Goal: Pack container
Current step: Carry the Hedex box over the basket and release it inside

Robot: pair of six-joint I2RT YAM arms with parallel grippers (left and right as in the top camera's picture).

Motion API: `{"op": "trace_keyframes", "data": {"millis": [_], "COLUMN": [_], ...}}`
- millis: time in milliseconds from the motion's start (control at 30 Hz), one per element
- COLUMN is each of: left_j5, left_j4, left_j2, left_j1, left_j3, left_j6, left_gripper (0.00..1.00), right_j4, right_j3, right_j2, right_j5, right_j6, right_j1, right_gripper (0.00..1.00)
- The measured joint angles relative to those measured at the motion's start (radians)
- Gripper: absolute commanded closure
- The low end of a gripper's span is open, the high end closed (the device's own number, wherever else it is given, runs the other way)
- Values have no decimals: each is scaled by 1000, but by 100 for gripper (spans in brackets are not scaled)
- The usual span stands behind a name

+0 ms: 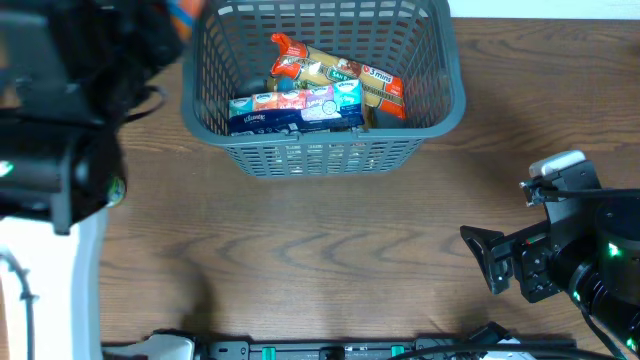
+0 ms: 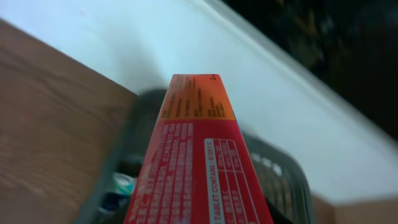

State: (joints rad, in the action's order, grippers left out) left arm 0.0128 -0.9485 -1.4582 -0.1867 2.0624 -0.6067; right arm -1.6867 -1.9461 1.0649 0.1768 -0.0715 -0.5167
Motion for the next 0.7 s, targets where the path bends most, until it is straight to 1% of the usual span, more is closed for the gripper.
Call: {"op": "trace_keyframes", "data": {"millis": [133,267,467,700], "left_j5": [34,121,277,394], "left_j4": [55,125,209,228], "left_j2": [-108,-246,-390,-451], "left_j1": [-113,-207,-283,-325], "left_j3": [0,-4,-11,-11], "left_j6": [61,105,159,185], "left_gripper": [94,94,95,94], "right_j4": [0,0,0,0], "right_j3": [0,0,0,0], "right_j2": [0,0,0,0], "right_j5": [0,0,0,0], "right_j6": [0,0,0,0], "right_j1": [0,0,0,0], "right_gripper": [1,1,1,1]}}
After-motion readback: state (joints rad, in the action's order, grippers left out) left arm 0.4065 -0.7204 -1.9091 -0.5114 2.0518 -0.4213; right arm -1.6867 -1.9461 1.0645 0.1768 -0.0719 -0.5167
